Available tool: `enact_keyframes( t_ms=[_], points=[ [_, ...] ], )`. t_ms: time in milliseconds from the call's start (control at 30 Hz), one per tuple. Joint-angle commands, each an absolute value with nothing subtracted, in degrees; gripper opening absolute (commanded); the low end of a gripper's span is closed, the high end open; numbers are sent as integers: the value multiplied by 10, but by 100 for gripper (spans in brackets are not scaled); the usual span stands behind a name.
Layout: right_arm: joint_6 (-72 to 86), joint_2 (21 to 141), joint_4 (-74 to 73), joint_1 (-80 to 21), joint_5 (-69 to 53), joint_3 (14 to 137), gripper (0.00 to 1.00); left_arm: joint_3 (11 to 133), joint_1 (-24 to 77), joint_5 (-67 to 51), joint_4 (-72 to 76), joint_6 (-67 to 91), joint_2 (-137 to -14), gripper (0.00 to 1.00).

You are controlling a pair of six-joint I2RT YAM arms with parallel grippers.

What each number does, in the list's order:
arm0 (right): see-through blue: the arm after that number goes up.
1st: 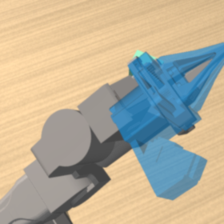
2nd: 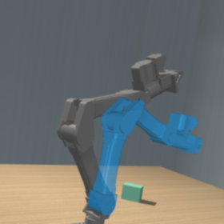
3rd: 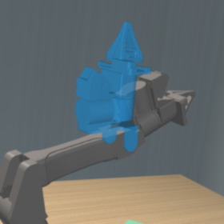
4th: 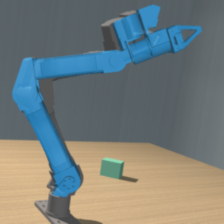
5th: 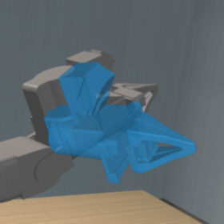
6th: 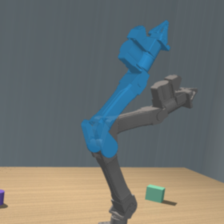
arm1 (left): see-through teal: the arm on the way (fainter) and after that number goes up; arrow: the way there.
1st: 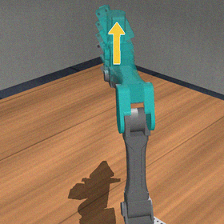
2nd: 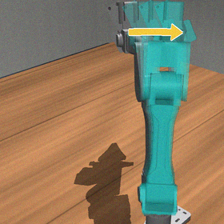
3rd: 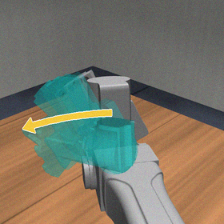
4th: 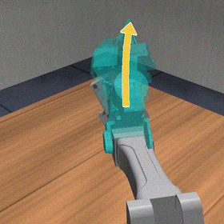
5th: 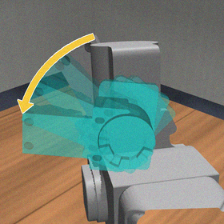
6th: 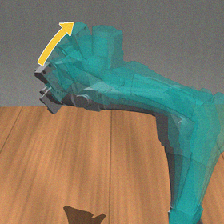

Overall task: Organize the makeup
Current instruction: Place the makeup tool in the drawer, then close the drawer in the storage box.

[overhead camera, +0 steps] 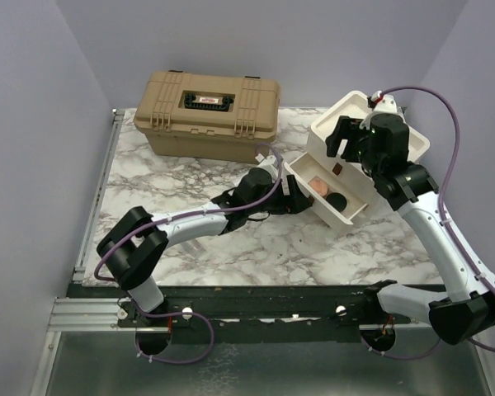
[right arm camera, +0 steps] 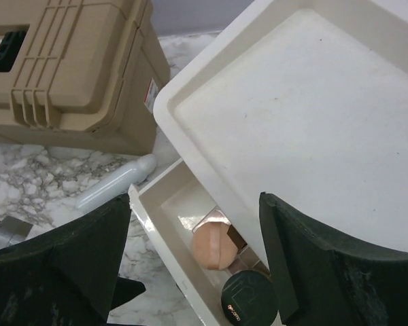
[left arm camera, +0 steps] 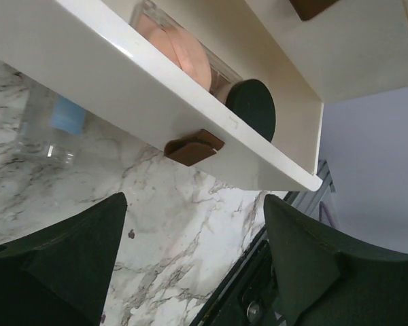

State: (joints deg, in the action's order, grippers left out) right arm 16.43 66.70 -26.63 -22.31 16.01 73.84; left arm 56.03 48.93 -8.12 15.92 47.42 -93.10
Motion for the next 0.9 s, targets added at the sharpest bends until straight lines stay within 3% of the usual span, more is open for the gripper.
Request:
enact_keyframes(
  t_ms=[0, 267, 867],
  points=[
    [171, 682, -306, -170, -3, 748, 83, 586, 508, -84, 176, 470, -965, 79],
    [175, 721, -306, -129, -50, 753, 84, 617, 519, -86, 180, 468, -1001, 49],
    [170, 710, -297, -125, -85, 713, 83, 635, 530, -78, 208, 466, -1030, 48]
  ],
)
